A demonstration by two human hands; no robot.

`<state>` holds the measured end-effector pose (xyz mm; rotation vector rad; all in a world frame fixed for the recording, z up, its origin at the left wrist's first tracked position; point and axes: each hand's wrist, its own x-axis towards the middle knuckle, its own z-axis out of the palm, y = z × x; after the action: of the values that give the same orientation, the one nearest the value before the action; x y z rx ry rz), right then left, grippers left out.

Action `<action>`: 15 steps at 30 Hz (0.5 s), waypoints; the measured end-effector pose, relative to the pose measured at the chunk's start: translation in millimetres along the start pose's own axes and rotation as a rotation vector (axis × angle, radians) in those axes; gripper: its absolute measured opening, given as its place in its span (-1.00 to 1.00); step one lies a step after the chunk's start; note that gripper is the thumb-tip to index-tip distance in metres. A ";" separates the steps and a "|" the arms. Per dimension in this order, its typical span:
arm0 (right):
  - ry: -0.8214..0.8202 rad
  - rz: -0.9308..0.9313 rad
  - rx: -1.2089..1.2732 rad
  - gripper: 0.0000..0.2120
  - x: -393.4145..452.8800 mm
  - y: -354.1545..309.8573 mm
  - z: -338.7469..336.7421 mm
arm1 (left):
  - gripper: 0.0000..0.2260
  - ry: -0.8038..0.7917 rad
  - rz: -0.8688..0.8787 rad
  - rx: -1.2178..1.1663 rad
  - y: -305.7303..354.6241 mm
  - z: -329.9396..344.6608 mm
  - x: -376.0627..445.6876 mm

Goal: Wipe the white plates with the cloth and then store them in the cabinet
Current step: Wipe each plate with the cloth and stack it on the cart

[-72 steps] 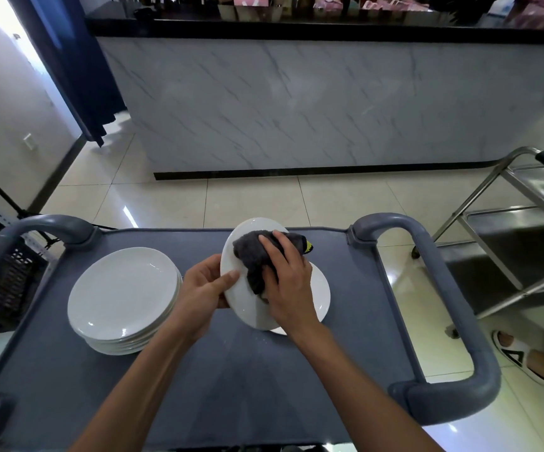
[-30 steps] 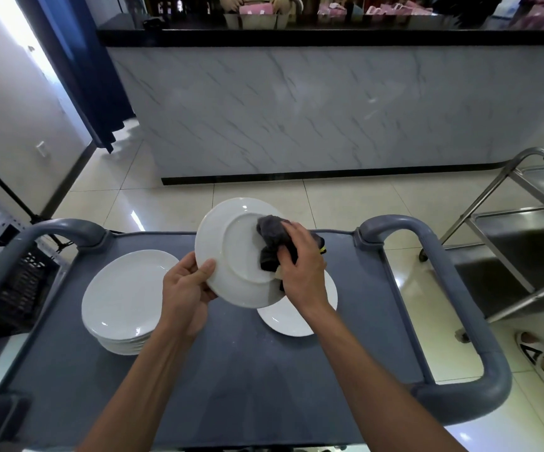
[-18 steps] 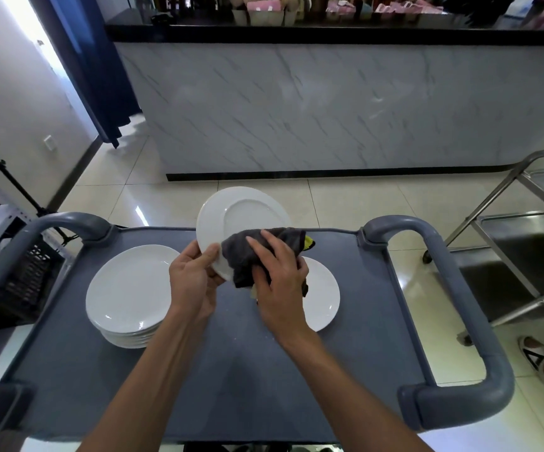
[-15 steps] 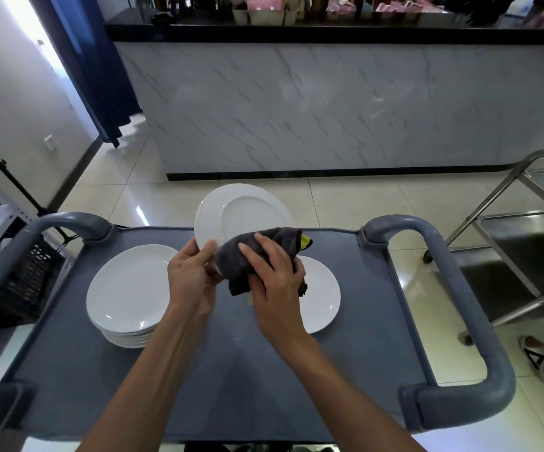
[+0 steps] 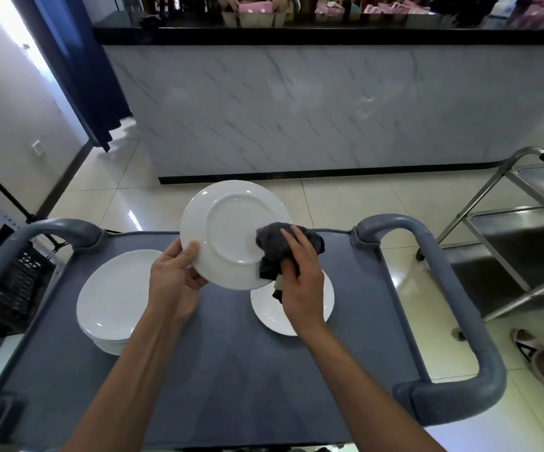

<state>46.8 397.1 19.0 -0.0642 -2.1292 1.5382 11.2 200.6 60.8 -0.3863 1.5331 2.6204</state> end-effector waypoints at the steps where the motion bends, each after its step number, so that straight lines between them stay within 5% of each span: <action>1: -0.001 0.014 0.019 -0.55 5.5 0.1 -3.3 | -0.80 -0.018 -0.010 0.001 0.3 -1.8 0.3; 15: -0.207 -0.049 -0.050 -0.60 75.3 -17.7 -19.4 | -0.65 -0.209 -0.049 0.145 -6.1 -11.8 -1.5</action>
<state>-6.0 432.2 67.3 0.1342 -2.3109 1.5200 16.0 193.5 50.5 -0.1322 1.6076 2.4056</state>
